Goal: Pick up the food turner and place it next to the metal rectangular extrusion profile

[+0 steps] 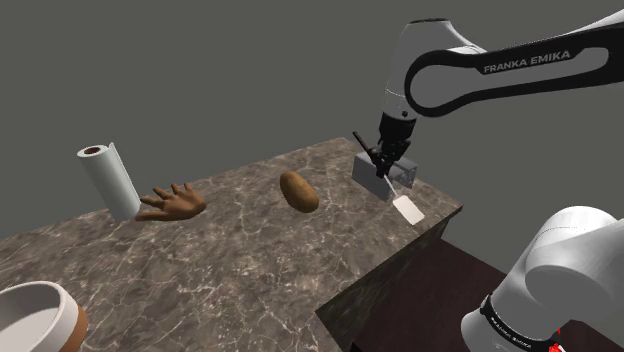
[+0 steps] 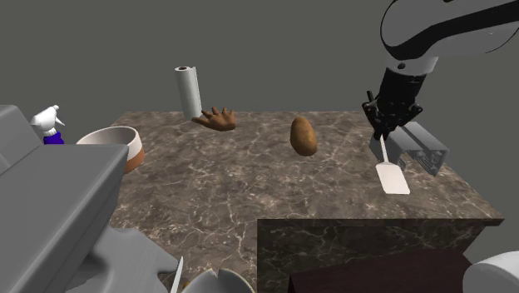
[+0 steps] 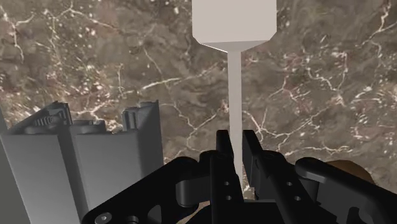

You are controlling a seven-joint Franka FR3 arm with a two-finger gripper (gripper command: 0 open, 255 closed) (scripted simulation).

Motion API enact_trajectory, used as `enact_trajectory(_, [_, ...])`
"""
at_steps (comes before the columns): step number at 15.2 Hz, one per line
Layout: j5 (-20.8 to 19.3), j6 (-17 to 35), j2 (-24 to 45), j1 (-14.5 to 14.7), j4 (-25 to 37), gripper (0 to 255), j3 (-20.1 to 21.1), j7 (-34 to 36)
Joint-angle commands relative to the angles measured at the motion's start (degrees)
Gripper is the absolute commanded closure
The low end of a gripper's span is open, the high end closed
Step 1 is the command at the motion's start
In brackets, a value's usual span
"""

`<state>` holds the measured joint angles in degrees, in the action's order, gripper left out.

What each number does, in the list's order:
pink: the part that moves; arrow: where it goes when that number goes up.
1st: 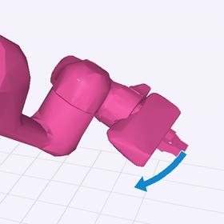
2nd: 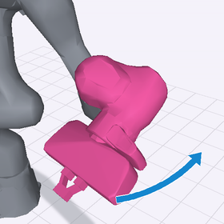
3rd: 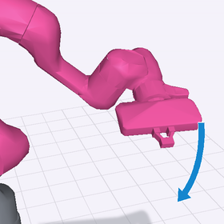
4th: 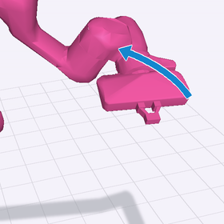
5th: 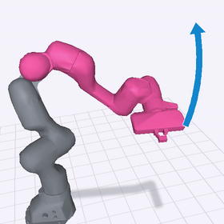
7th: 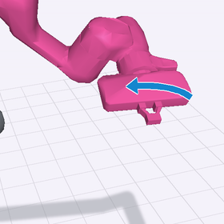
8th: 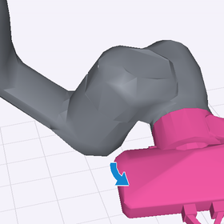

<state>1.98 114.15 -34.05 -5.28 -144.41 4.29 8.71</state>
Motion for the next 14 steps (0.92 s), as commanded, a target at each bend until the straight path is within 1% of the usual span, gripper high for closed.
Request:
enact_trajectory(1, [0.0, 1.7, 0.4, 0.0, -1.2, 255, 0.1, 0.0])
enact_trajectory(14, [0.2, 13.1, 4.3, 0.0, -8.7, 255, 0.5, 0.1])
